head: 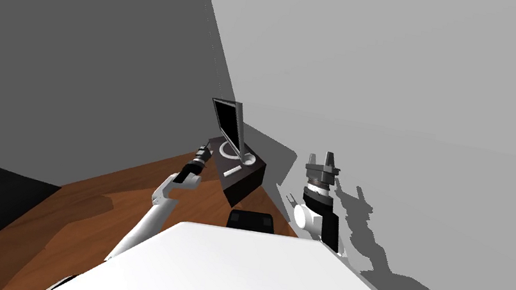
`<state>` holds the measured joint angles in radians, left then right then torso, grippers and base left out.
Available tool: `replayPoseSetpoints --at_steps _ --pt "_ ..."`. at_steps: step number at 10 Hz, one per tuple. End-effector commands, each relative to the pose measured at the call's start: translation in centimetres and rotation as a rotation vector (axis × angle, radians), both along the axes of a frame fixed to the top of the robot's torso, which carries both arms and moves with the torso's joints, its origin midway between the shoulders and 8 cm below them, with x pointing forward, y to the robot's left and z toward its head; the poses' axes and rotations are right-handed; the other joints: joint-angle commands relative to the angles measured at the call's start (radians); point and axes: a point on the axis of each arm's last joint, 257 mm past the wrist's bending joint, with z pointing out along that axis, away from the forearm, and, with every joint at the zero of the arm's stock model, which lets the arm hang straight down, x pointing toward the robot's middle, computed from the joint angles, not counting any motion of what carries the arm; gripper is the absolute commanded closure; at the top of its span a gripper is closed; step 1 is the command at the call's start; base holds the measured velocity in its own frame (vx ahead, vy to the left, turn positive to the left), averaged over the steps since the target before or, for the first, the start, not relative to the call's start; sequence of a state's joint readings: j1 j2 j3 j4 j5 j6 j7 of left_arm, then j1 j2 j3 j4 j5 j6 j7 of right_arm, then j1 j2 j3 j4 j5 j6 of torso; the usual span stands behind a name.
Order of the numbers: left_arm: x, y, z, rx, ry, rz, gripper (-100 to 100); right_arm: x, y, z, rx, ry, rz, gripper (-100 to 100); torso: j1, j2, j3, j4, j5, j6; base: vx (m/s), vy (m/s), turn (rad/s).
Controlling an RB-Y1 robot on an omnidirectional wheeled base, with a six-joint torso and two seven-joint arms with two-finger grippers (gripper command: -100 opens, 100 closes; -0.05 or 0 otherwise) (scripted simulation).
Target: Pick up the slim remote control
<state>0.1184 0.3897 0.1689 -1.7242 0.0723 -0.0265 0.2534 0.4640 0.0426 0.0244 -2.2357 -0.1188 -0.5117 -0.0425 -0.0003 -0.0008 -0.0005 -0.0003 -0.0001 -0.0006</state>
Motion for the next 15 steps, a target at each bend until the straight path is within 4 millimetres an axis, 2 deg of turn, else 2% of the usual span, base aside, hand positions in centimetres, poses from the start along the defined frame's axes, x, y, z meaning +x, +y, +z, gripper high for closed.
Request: replayPoseSetpoints --at_steps 1,2,3,4,5,6,7,8,9,10,11,12,13,14,15 --pt "1.1 1.6 -1.0 -0.018 0.047 0.028 -100 0.0 0.0 0.0 0.0 0.0 0.0 0 0.0 0.0 0.0 0.0 0.0 0.0 0.008 -0.01 -0.099" --pt "1.1 2.0 -2.1 -0.024 0.081 0.041 -100 0.0 0.0 0.0 0.0 0.0 0.0 0 0.0 0.0 0.0 0.0 0.0 0.001 0.011 -0.006 -0.059" --pt "2.0 3.2 -1.9 -0.039 0.097 0.057 -100 0.0 0.0 0.0 0.0 0.0 0.0 0 0.0 0.0 0.0 0.0 0.0 0.0 0.015 -0.011 -0.095" --pt "1.8 4.1 -3.9 -0.049 0.148 0.079 -100 0.0 0.0 0.0 0.0 0.0 0.0 0 -0.001 -0.001 0.0 0.0 0.0 0.001 0.012 -0.008 -0.061" --pt "1.8 4.1 -3.9 -0.05 0.15 0.08 -100 0.0 0.0 0.0 0.0 0.0 0.0 0 0.0 0.0 0.0 0.0 0.0 0.0 0.0 0.0 0.0" --pt "2.6 5.5 -4.3 -0.071 0.18 0.104 -100 0.0 0.0 0.0 0.0 0.0 0.0 0 0.0 0.0 0.0 0.0 0.0 0.0 0.007 -0.013 -0.101" --pt "2.4 6.1 -5.7 -0.079 0.217 0.12 -100 0.0 0.0 0.0 0.0 0.0 0.0 0 -0.001 0.0 0.0 0.0 0.0 0.001 0.008 -0.01 -0.068" --pt "3.1 7.4 -5.9 -0.101 0.236 0.142 -100 0.0 0.0 0.0 0.0 0.0 0.0 0 -0.001 0.0 0.0 0.0 0.0 0.0 0.008 -0.02 -0.11" --pt "2.7 8.0 -7.5 -0.11 0.281 0.161 -100 0.0 0.0 0.0 0.0 0.0 0.0 0 -0.001 0.0 0.0 0.0 0.0 0.001 0.009 -0.015 -0.049" --pt "2.7 8.0 -7.6 -0.111 0.285 0.163 -100 0.0 0.0 0.0 0.0 0.0 0.0 0 -0.001 0.0 0.0 0.0 0.0 0.0 0.004 -0.005 0.016" --pt "3.1 9.5 -8.4 -0.141 0.324 0.193 -100 0.0 0.0 0.0 0.0 0.0 0.0 0 0.0 0.001 0.0 0.0 0.0 0.0 0.006 -0.013 -0.093" --pt "2.7 9.8 -9.4 -0.147 0.353 0.205 -100 0.0 0.0 0.0 0.0 0.0 0.0 0 -0.001 0.0 0.0 0.0 0.0 0.001 0.008 -0.013 -0.069" --pt "3.1 11.0 -9.8 -0.176 0.381 0.23 -100 0.0 0.0 0.0 0.0 0.0 0.0 0 -0.001 0.0 0.0 0.0 0.0 0.0 0.009 -0.023 -0.103" --pt "2.6 11.5 -11.3 -0.185 0.42 0.248 -100 0.0 0.0 0.0 0.0 0.0 0.0 0 -0.001 0.0 0.0 0.0 0.0 0.0 0.007 -0.018 -0.053" --pt "3.1 12.2 -11.0 -0.212 0.436 0.264 -100 0.0 0.0 0.0 0.0 0.0 0.0 0 -0.001 0.0 0.0 0.0 0.0 0.0 0.013 -0.021 -0.099"
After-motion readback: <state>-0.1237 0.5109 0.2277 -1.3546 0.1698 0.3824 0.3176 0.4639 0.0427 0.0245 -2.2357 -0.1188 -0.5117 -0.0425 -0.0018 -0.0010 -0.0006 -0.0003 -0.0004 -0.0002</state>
